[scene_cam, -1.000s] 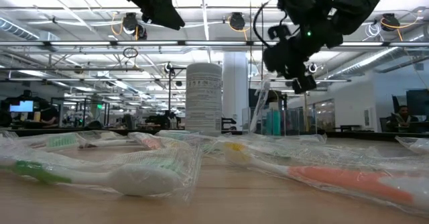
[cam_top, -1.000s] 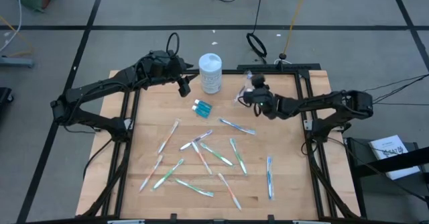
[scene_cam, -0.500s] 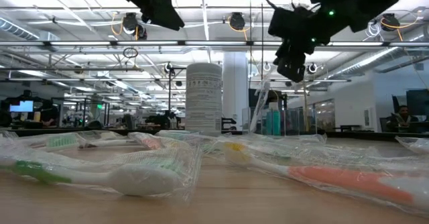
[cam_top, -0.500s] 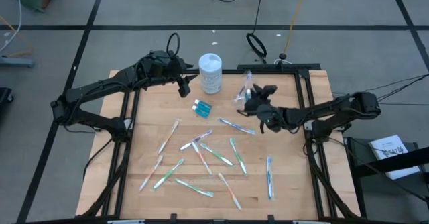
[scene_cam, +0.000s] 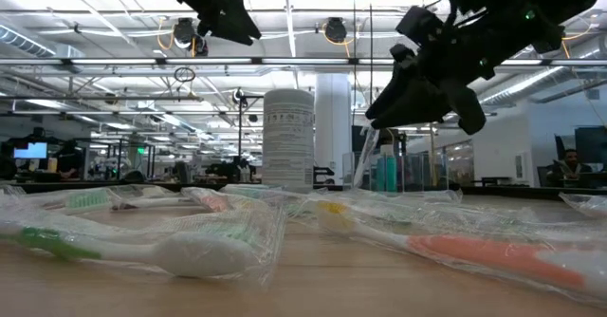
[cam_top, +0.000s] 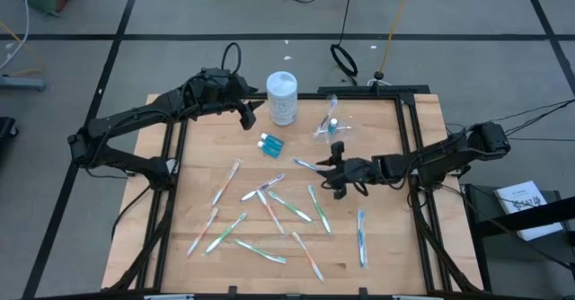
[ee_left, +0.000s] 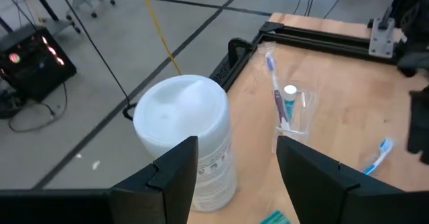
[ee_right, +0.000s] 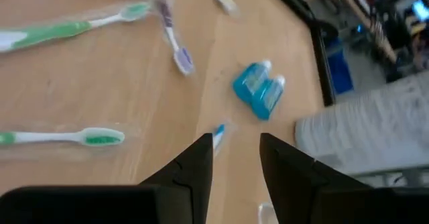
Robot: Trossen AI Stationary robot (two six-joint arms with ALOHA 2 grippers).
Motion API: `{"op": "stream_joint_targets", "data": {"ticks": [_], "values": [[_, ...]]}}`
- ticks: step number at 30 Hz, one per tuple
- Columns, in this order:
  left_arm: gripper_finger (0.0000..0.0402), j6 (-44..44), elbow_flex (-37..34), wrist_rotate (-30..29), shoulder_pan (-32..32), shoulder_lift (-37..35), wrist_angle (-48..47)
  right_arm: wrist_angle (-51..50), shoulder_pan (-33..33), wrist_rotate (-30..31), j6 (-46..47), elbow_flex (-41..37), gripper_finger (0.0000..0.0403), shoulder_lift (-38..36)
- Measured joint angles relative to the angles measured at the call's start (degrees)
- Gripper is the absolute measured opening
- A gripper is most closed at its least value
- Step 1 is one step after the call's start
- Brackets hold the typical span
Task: Pick & Place toothbrushing station
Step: Put the blue toothbrush into the transparent organizer
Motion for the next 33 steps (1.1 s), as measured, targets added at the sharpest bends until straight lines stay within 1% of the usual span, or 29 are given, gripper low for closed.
{"op": "stream_joint_targets", "data": {"ticks": [4,7,9,11,13,15,21,23,26,28,33], "values": [[0.0209,-2.5,0.0,-0.1,0.0,0.0,0.0,-2.3,-1.9,-0.1,9.1,0.0,0.0116,-0.1],[0.0209,-3.8,0.0,0.0,0.0,0.0,0.1,-6.3,-3.6,-0.7,17.1,0.0,0.0116,-0.1],[0.0209,-3.8,0.0,-0.1,0.0,0.0,0.1,-9.8,-4.8,-3.2,21.1,0.0,0.0116,0.0],[0.0209,-2.9,0.0,-0.1,0.0,0.0,0.1,-11.5,-5.9,-7.5,24.4,0.0,0.0116,0.0],[0.0209,-2.4,0.0,-0.1,0.0,0.0,0.2,-11.1,-6.5,-10.8,27.8,0.0,0.0116,0.5],[0.0209,-2.6,0.0,-0.1,0.0,0.0,0.8,-11.1,-6.7,-12.2,30.1,0.0,0.0116,0.8],[0.0209,-2.9,0.0,-0.1,0.0,0.0,1.6,-11.1,-6.7,-12.2,32.3,0.0,0.0116,2.9],[0.0209,-2.9,0.0,-0.1,0.0,0.0,1.6,-10.6,-6.7,-12.9,33.3,0.1,0.0116,4.6],[0.0209,-3.0,0.0,-0.1,0.0,0.0,1.7,-10.6,-6.7,-15.4,33.4,0.0,0.0116,8.0],[0.0209,-3.0,0.0,-0.1,0.0,0.0,1.7,-10.5,-6.6,-15.3,33.4,0.0,0.0116,10.1],[0.0209,-3.0,0.0,-0.1,0.0,0.0,1.8,-7.6,-7.5,-15.3,29.0,0.2,0.0117,13.4]]}}
